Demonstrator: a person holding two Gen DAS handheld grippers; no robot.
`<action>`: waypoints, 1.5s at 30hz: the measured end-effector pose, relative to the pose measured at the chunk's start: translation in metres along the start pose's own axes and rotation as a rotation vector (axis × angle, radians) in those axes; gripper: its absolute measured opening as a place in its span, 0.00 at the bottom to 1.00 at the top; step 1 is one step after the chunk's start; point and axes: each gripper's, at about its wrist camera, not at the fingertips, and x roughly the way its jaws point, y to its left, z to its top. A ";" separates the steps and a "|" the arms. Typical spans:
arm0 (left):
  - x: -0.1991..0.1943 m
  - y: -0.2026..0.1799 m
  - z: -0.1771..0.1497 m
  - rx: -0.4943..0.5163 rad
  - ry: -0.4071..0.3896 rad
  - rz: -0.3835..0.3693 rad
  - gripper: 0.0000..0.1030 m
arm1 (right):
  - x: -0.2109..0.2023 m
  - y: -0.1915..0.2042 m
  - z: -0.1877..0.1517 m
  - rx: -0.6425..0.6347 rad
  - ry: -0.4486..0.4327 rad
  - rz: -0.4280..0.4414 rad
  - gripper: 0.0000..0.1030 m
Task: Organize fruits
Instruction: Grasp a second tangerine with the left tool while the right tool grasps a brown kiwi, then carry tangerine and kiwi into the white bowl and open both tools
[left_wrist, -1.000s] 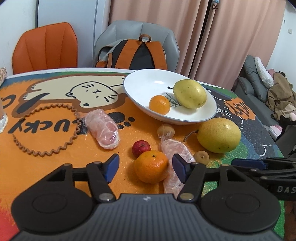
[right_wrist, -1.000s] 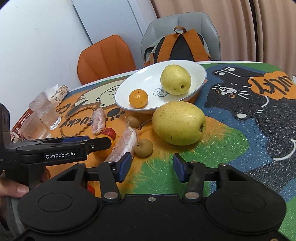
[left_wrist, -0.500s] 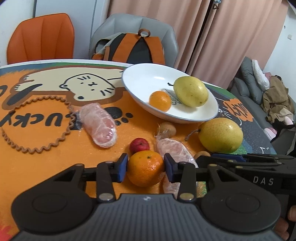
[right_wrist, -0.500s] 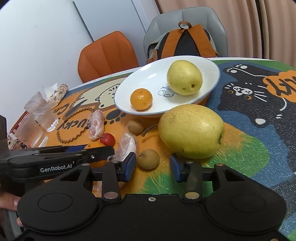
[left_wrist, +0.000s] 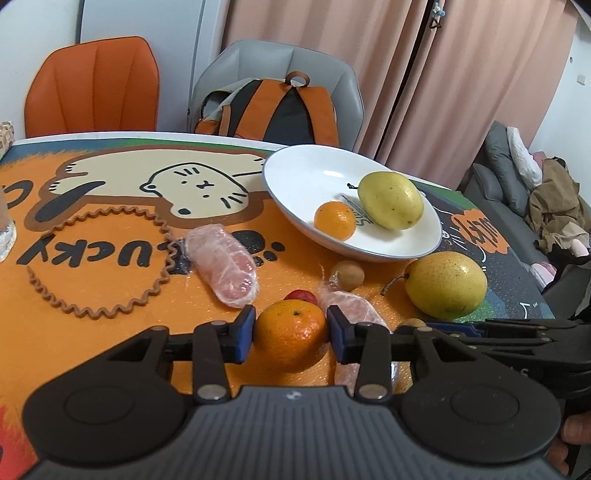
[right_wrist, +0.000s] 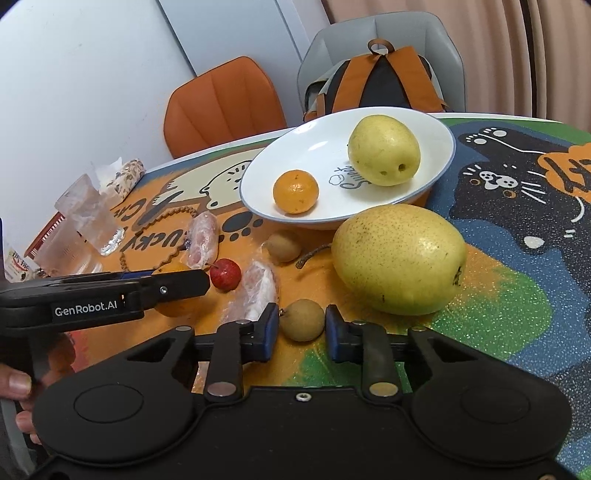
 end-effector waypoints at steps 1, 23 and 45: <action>-0.001 0.000 0.000 -0.001 -0.002 0.000 0.39 | -0.002 0.001 0.000 -0.002 -0.006 0.003 0.25; -0.027 -0.004 0.029 0.008 -0.092 0.007 0.39 | -0.038 0.007 0.042 -0.016 -0.146 -0.026 0.25; -0.005 -0.002 0.060 0.015 -0.104 0.006 0.39 | -0.008 -0.010 0.073 0.007 -0.133 -0.068 0.25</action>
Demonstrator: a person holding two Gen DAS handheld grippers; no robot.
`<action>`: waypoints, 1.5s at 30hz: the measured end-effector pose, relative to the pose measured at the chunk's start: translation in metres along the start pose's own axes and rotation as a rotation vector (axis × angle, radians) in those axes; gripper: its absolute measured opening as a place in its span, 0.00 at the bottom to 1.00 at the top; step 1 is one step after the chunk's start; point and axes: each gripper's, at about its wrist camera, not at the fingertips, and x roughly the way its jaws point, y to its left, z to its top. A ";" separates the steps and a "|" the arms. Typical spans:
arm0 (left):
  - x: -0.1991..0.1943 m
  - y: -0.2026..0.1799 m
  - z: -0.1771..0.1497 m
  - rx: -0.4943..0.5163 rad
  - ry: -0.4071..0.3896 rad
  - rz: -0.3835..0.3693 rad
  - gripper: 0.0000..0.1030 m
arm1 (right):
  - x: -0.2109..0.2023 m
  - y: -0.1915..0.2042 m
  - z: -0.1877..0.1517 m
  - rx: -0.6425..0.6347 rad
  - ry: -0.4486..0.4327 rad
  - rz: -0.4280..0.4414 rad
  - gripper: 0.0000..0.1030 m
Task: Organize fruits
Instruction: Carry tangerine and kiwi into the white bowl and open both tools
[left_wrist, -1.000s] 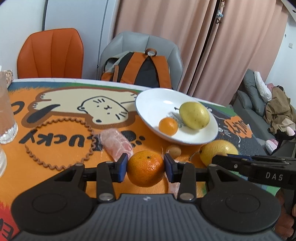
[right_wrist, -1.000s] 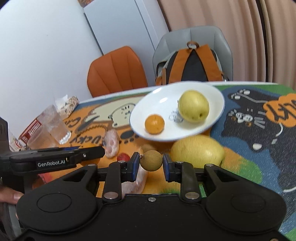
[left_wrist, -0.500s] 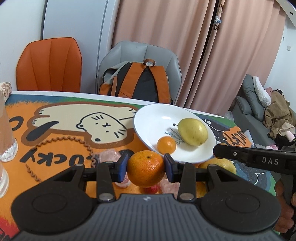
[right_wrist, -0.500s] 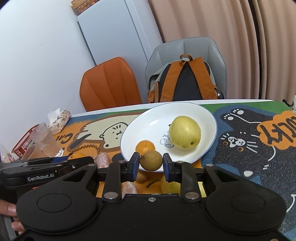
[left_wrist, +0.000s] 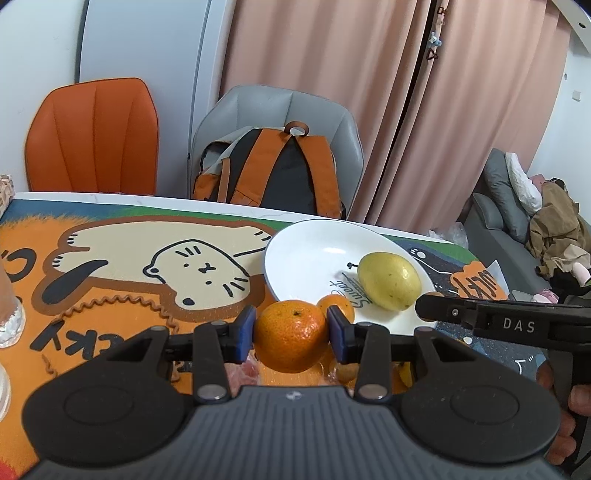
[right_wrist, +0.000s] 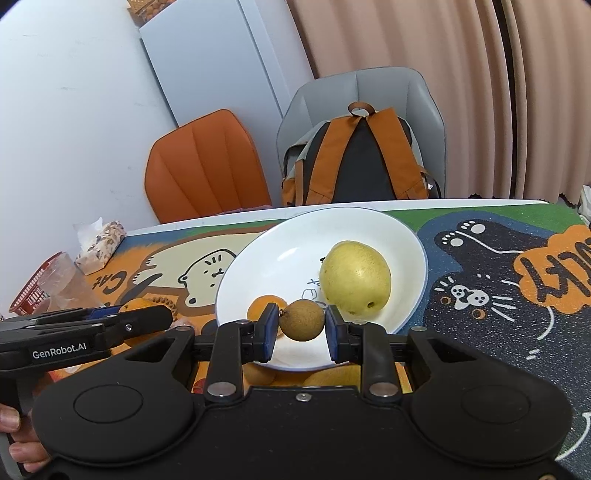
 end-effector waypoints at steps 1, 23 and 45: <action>0.002 0.000 0.000 -0.001 0.003 0.001 0.39 | 0.002 0.000 0.000 -0.001 0.002 0.001 0.25; 0.063 -0.012 0.030 0.018 0.038 -0.030 0.39 | 0.004 -0.028 0.001 0.046 0.014 -0.021 0.32; 0.053 -0.022 0.027 0.046 0.051 0.000 0.52 | -0.011 -0.043 -0.010 0.095 0.014 -0.034 0.35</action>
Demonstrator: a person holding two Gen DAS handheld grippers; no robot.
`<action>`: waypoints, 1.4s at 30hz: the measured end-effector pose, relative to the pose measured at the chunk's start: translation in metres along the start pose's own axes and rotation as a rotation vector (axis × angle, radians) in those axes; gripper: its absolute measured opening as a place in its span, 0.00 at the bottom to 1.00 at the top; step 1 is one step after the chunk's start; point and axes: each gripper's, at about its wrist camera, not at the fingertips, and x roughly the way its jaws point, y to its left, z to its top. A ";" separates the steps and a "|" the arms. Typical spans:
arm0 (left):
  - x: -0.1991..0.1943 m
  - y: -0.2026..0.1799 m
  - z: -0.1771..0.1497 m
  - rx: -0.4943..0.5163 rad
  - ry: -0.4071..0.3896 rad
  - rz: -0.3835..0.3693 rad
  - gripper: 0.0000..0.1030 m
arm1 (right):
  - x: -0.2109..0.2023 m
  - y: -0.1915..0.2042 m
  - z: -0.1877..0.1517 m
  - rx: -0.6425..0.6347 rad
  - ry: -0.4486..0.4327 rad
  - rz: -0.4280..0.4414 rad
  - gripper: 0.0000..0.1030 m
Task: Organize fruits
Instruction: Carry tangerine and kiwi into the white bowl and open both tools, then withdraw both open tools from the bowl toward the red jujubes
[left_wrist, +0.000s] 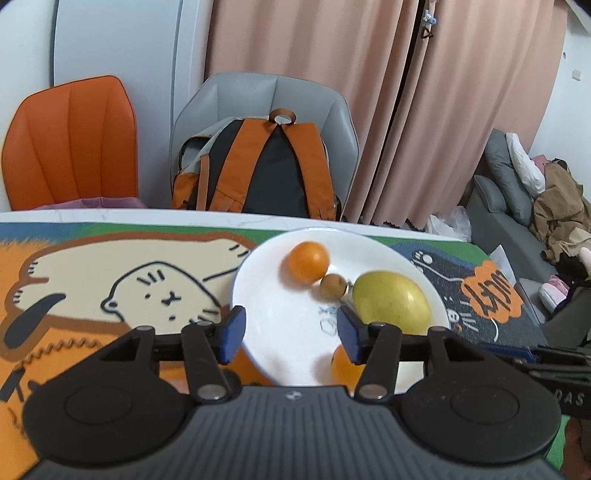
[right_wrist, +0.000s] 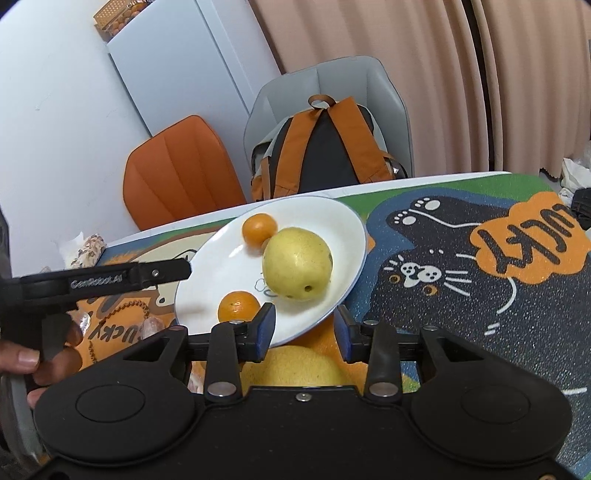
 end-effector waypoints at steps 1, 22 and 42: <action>-0.002 0.000 -0.002 -0.003 0.002 -0.002 0.53 | 0.000 0.000 0.000 -0.001 0.002 -0.002 0.35; -0.061 -0.011 -0.028 0.002 -0.025 0.018 0.90 | -0.051 0.016 -0.015 -0.022 -0.072 -0.012 0.93; -0.115 -0.019 -0.066 -0.024 -0.046 0.009 0.99 | -0.092 0.020 -0.043 -0.018 -0.089 0.006 1.00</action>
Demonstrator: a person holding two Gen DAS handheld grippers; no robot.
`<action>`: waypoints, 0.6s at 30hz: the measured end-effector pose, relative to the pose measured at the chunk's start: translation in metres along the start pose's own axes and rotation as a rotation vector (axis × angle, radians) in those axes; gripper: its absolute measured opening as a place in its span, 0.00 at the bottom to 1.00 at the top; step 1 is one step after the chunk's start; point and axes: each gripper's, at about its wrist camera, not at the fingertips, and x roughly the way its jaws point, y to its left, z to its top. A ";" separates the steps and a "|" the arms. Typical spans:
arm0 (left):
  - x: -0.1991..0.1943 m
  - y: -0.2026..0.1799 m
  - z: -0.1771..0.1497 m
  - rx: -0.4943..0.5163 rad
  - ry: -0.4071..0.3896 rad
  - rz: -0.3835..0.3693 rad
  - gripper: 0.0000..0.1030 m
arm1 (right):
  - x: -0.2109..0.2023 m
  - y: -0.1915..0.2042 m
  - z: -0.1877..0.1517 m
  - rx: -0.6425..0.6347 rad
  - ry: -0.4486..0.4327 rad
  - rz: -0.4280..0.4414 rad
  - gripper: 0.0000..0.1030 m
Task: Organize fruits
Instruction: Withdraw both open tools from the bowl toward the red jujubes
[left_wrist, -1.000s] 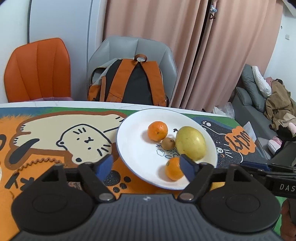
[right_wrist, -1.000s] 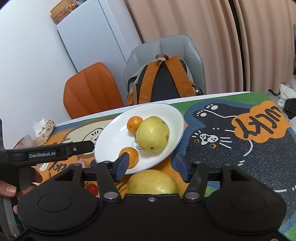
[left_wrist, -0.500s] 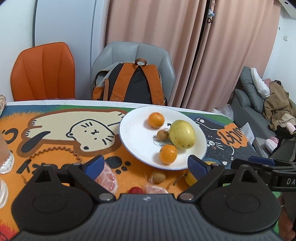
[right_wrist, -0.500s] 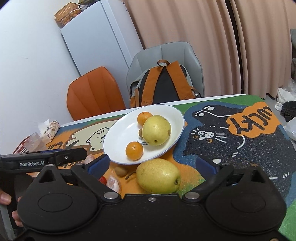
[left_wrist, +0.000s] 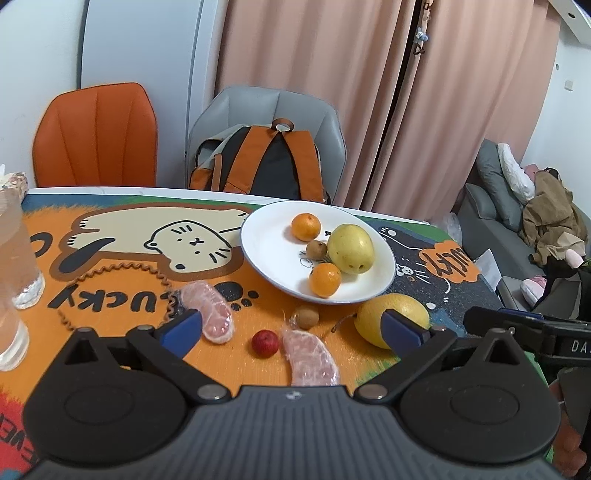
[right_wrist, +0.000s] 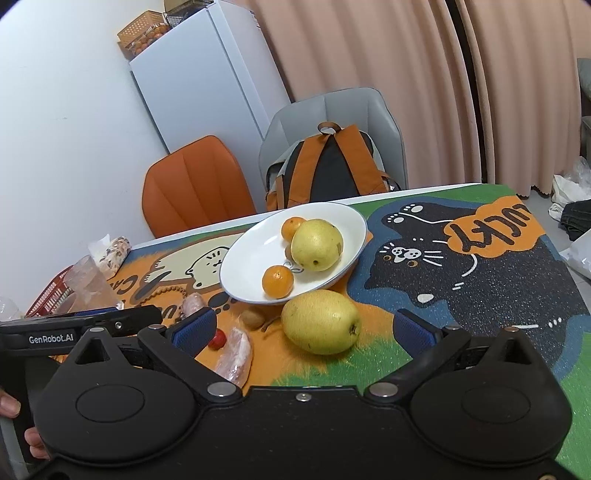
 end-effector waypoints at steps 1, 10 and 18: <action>-0.002 0.000 -0.002 0.000 0.000 0.001 0.99 | -0.002 0.000 -0.001 -0.001 0.000 0.002 1.00; -0.014 0.004 -0.019 -0.037 0.008 0.031 0.99 | -0.006 0.003 -0.009 -0.022 0.011 0.030 1.00; -0.017 0.007 -0.041 -0.065 0.024 0.057 0.96 | -0.002 -0.002 -0.019 -0.026 0.032 0.039 1.00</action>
